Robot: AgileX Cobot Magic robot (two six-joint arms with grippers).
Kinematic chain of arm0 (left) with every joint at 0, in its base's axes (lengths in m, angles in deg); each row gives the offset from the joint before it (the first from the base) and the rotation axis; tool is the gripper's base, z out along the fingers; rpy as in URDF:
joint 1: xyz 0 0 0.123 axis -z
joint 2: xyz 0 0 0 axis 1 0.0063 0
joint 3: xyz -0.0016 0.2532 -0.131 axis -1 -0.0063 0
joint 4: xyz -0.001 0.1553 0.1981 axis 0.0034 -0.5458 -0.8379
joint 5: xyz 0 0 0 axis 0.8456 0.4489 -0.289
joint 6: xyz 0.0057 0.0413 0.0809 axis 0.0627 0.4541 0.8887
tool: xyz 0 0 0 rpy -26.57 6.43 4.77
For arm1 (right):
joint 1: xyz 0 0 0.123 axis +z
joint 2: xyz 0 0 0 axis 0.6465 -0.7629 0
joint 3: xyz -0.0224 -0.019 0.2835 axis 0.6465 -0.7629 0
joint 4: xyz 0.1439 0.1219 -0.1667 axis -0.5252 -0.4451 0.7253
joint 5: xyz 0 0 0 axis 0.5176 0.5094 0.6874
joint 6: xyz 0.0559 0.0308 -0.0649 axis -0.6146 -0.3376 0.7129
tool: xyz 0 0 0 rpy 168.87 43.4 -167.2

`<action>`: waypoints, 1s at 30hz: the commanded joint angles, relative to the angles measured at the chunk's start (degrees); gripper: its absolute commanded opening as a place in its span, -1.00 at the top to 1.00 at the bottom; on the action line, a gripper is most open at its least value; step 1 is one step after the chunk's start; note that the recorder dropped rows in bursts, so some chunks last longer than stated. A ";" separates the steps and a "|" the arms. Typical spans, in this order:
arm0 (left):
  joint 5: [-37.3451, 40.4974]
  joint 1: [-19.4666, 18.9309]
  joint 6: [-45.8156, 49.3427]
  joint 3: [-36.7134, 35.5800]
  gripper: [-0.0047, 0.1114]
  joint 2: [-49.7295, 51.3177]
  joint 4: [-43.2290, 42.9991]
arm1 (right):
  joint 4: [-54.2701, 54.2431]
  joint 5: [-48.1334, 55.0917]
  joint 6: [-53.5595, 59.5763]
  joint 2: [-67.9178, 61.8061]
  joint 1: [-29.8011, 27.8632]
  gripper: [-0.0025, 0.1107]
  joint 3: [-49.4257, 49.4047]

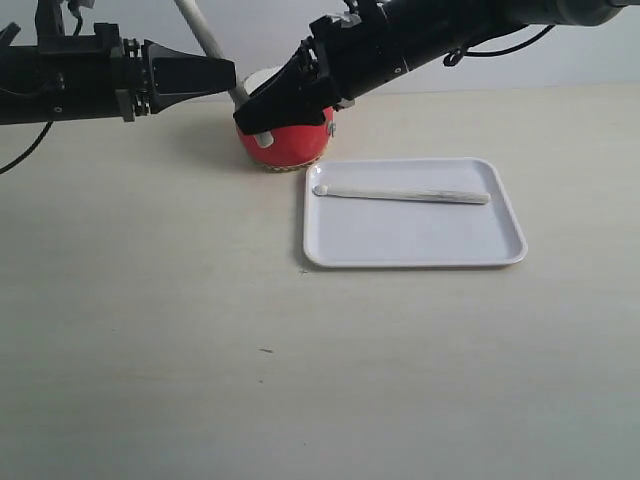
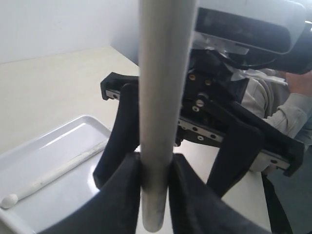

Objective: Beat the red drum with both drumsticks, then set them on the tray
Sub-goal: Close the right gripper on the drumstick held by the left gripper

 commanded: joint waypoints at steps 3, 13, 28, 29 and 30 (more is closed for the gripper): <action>0.64 0.85 0.18 0.07 0.92 0.07 0.99 | 0.14 0.33 -0.84 0.43 0.06 -0.04 -0.26; 0.64 1.00 0.64 0.07 0.92 0.07 0.99 | 0.72 0.33 -1.88 0.43 2.03 0.02 -0.26; 0.64 1.00 0.64 0.07 0.92 0.07 0.99 | 1.10 0.33 -2.38 0.43 2.03 0.96 -0.26; 0.64 1.00 0.64 0.07 0.92 0.07 0.99 | 1.10 0.33 -2.38 0.43 2.03 0.96 -0.26; 0.64 1.00 0.64 0.07 0.92 0.07 0.99 | 1.10 0.33 -2.38 0.43 2.03 0.96 -0.26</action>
